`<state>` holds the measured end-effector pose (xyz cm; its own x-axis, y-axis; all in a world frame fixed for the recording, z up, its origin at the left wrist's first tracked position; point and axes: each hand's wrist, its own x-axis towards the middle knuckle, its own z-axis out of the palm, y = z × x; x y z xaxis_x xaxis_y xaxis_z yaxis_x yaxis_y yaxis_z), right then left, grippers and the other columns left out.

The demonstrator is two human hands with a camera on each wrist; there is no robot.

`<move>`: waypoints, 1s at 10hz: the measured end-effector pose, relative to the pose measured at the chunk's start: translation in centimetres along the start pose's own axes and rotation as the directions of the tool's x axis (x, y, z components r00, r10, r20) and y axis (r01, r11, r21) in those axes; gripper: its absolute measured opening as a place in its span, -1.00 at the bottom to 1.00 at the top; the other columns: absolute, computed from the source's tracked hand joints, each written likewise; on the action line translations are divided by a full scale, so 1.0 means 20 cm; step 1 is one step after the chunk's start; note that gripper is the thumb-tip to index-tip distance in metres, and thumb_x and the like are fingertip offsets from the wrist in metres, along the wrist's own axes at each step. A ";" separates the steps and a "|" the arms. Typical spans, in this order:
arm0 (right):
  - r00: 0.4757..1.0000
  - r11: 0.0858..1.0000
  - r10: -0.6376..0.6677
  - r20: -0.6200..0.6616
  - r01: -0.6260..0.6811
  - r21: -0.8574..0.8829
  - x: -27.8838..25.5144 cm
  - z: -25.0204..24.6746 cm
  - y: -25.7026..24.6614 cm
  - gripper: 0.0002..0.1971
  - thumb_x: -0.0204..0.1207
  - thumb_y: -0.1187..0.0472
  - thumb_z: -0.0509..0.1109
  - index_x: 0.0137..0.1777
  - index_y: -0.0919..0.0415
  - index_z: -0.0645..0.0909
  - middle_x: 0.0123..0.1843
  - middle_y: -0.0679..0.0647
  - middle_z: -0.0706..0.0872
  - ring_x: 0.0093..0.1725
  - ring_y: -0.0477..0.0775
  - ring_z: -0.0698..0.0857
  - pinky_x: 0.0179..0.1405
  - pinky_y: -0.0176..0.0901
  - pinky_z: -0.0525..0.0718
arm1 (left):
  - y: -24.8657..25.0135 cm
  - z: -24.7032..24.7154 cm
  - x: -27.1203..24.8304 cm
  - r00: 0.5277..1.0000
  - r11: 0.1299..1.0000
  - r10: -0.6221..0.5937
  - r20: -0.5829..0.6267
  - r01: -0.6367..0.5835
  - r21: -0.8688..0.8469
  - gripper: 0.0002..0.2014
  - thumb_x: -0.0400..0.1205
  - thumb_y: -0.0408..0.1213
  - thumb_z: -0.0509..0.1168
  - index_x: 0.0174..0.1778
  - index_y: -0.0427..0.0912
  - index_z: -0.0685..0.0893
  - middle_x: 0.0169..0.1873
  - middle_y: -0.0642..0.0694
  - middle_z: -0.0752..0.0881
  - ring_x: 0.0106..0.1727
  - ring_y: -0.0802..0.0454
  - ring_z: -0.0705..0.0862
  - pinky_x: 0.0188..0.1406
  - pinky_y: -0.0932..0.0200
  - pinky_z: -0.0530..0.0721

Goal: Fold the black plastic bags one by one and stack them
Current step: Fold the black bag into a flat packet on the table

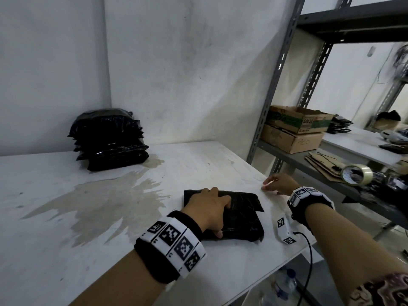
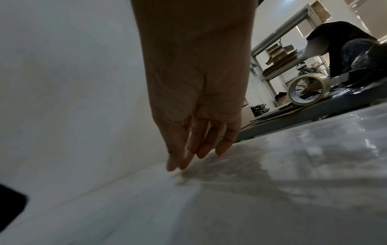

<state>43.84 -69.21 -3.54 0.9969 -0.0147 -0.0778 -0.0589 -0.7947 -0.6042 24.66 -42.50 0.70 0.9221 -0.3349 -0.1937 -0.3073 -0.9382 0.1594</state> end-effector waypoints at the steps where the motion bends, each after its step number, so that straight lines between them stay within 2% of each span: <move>1: 0.999 0.998 -0.001 -0.042 -0.001 -0.061 0.01 0.01 -0.02 -0.69 0.31 0.36 0.63 0.03 0.21 0.68 -0.03 0.09 0.61 -0.12 0.06 0.64 -0.38 -0.28 0.62 | 0.00 0.00 0.00 1.000 1.000 0.000 0.002 0.000 0.000 -0.29 0.44 -0.13 0.54 0.48 0.02 0.37 0.38 -0.14 0.37 0.41 -0.14 0.37 0.29 -0.05 0.47; 2: 0.999 0.996 -0.008 -0.050 0.004 -0.089 0.02 0.02 -0.04 -0.77 0.32 0.42 0.59 -0.07 0.19 0.72 -0.14 0.09 0.67 -0.23 0.03 0.66 -0.41 -0.26 0.69 | 0.00 0.00 0.00 1.000 1.000 0.003 0.003 -0.003 0.000 -0.29 0.44 -0.13 0.53 0.48 0.02 0.37 0.37 -0.15 0.37 0.41 -0.14 0.37 0.28 -0.05 0.47; 4: 0.997 0.995 -0.059 -0.058 0.053 -0.086 0.00 0.00 -0.04 -0.78 0.28 0.39 0.63 -0.18 0.11 0.73 -0.30 0.02 0.72 -0.39 -0.07 0.68 -0.38 -0.30 0.63 | 0.00 0.00 0.01 1.000 1.000 0.000 0.009 0.000 0.012 -0.28 0.44 -0.13 0.54 0.48 0.01 0.36 0.38 -0.15 0.37 0.42 -0.15 0.36 0.29 -0.05 0.47; 5: 0.994 0.995 -0.089 -0.062 0.086 -0.049 -0.01 0.00 -0.04 -0.77 0.24 0.39 0.66 -0.17 0.16 0.74 -0.33 0.05 0.75 -0.43 -0.10 0.70 -0.41 -0.37 0.64 | 0.00 0.00 0.02 1.000 1.000 0.001 0.005 -0.001 0.015 -0.28 0.43 -0.14 0.54 0.47 0.01 0.36 0.37 -0.15 0.38 0.41 -0.15 0.37 0.28 -0.04 0.46; 6: 0.993 0.993 -0.089 -0.080 0.094 0.065 -0.02 -0.01 -0.02 -0.77 0.23 0.45 0.66 -0.16 0.25 0.73 -0.39 0.08 0.72 -0.48 -0.13 0.69 -0.50 -0.43 0.62 | 0.00 0.00 0.02 1.000 1.000 0.000 0.007 0.000 0.014 -0.28 0.42 -0.14 0.55 0.47 0.01 0.37 0.37 -0.14 0.38 0.40 -0.15 0.37 0.26 -0.02 0.45; 7: 0.996 0.987 -0.078 -0.051 0.085 0.136 -0.02 -0.03 0.01 -0.75 0.27 0.44 0.64 -0.06 0.29 0.73 -0.28 0.12 0.74 -0.36 -0.08 0.72 -0.41 -0.39 0.67 | 0.01 0.00 0.02 1.000 1.000 -0.001 0.003 0.001 0.014 -0.28 0.42 -0.15 0.55 0.46 0.01 0.37 0.36 -0.14 0.38 0.39 -0.14 0.38 0.24 -0.02 0.46; 8: 0.998 0.988 -0.055 -0.020 0.057 0.141 0.00 -0.04 0.02 -0.75 0.43 0.42 0.51 0.11 0.29 0.70 -0.03 0.18 0.75 -0.12 0.03 0.72 -0.19 -0.22 0.69 | 0.01 -0.01 0.02 1.000 1.000 -0.002 0.007 0.002 0.015 -0.28 0.42 -0.14 0.55 0.46 0.02 0.37 0.35 -0.14 0.39 0.39 -0.14 0.38 0.23 -0.02 0.47; 9: 0.998 0.996 -0.013 -0.062 0.019 0.088 0.01 -0.06 0.03 -0.77 0.47 0.42 0.43 0.12 0.36 0.71 0.03 0.23 0.75 0.00 0.18 0.71 -0.11 -0.10 0.67 | 0.00 0.00 0.02 1.000 1.000 -0.002 0.006 0.002 0.015 -0.28 0.43 -0.13 0.55 0.47 0.02 0.37 0.36 -0.14 0.38 0.40 -0.14 0.38 0.25 -0.03 0.47; 10: 0.996 0.995 0.067 -0.053 -0.071 -0.074 -0.01 -0.08 0.05 -0.81 0.43 0.26 0.51 -0.05 0.39 0.79 -0.20 0.18 0.79 -0.21 0.10 0.73 -0.10 -0.10 0.72 | 0.01 0.00 0.01 1.000 1.000 -0.004 0.009 0.004 0.016 -0.28 0.43 -0.13 0.55 0.47 0.01 0.37 0.36 -0.14 0.38 0.40 -0.14 0.38 0.27 -0.03 0.47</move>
<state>43.76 -70.95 -2.74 0.9921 -0.0998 -0.0765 -0.1253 -0.8341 -0.5372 24.88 -42.77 0.75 0.9212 -0.3320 -0.2028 -0.3075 -0.9407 0.1433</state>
